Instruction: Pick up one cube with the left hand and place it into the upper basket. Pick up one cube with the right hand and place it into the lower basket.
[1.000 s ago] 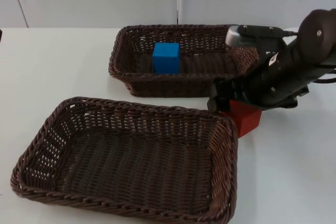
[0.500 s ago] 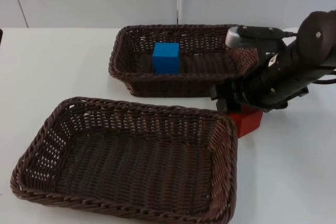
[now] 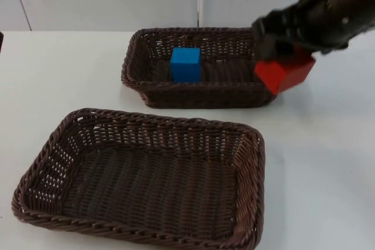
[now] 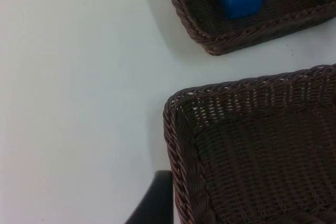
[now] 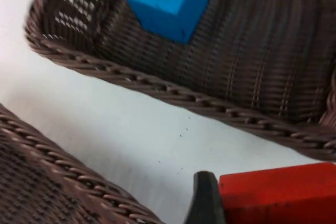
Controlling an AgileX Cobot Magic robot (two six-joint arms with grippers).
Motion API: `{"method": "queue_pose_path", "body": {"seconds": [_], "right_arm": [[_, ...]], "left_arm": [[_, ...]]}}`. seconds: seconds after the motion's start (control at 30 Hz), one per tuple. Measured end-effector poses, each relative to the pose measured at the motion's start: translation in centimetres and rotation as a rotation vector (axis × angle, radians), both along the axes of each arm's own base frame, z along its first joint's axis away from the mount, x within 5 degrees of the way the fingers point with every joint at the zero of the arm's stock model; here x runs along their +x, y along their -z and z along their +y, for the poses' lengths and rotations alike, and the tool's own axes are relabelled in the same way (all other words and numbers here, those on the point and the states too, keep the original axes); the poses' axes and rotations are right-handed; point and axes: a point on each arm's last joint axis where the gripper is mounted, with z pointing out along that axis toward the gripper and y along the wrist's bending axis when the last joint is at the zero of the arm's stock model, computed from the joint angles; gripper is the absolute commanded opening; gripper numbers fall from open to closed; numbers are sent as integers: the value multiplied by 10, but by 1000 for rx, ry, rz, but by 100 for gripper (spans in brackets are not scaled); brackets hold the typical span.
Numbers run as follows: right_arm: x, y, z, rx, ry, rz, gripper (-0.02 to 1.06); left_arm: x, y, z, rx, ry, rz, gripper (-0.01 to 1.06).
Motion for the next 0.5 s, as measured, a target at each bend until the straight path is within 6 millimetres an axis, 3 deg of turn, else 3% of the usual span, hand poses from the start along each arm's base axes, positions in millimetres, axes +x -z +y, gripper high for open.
{"method": "queue_pose_path", "body": {"seconds": [0.17, 0.5], "right_arm": [[-8, -25, -5, 4, -16, -46, 0], [-9, -26, -5, 2, -18, -44, 0]], "left_arm": [[0, 0, 0, 0, 0, 0, 90], [0, 0, 0, 0, 0, 0, 90]]}}
